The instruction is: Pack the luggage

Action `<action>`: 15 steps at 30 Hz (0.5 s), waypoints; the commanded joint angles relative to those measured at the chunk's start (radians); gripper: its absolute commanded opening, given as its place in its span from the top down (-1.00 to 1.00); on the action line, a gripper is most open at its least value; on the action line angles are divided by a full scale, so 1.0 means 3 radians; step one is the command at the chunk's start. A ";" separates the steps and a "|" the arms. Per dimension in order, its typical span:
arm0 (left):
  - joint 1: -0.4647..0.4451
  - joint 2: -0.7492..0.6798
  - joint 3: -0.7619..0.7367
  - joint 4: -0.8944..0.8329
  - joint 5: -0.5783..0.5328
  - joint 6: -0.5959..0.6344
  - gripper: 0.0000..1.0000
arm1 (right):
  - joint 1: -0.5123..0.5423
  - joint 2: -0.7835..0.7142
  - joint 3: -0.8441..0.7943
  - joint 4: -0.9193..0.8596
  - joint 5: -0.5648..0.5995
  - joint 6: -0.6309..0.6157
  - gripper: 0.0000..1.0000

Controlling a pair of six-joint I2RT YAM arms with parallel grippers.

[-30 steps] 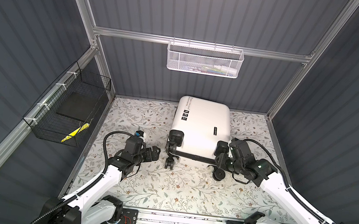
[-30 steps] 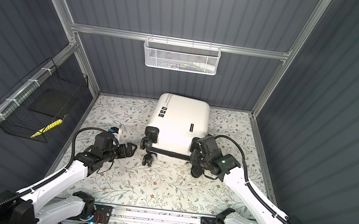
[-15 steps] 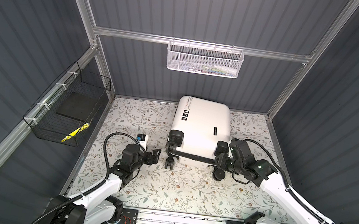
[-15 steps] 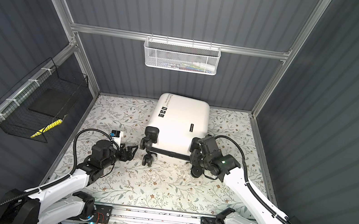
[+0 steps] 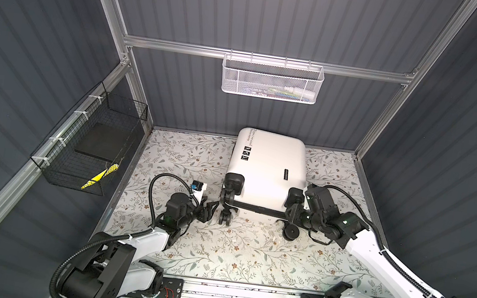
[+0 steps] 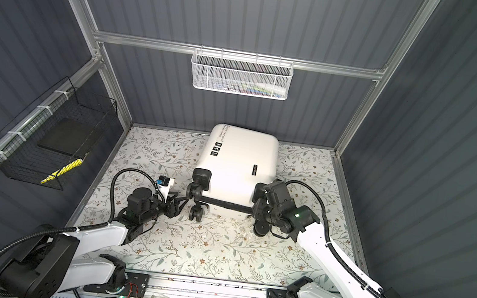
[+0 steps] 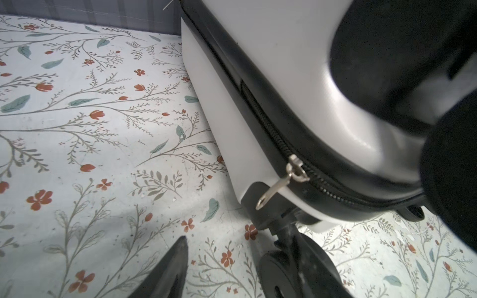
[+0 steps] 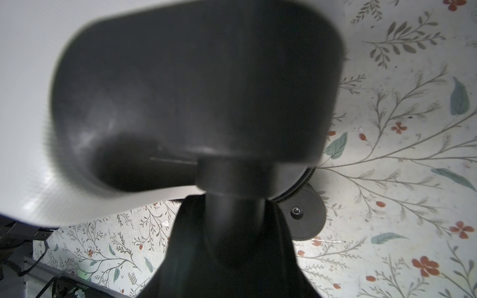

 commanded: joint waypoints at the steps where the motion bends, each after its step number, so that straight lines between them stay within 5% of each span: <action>1: 0.0002 0.0100 -0.0060 0.0454 0.0168 0.0071 -0.18 | -0.0007 -0.0016 -0.0053 0.0078 -0.0110 -0.0126 1.00; 15: 0.0001 0.0445 -0.0004 0.0743 0.0410 0.0345 0.21 | -0.0014 -0.0015 -0.0083 0.0083 -0.0145 -0.0130 1.00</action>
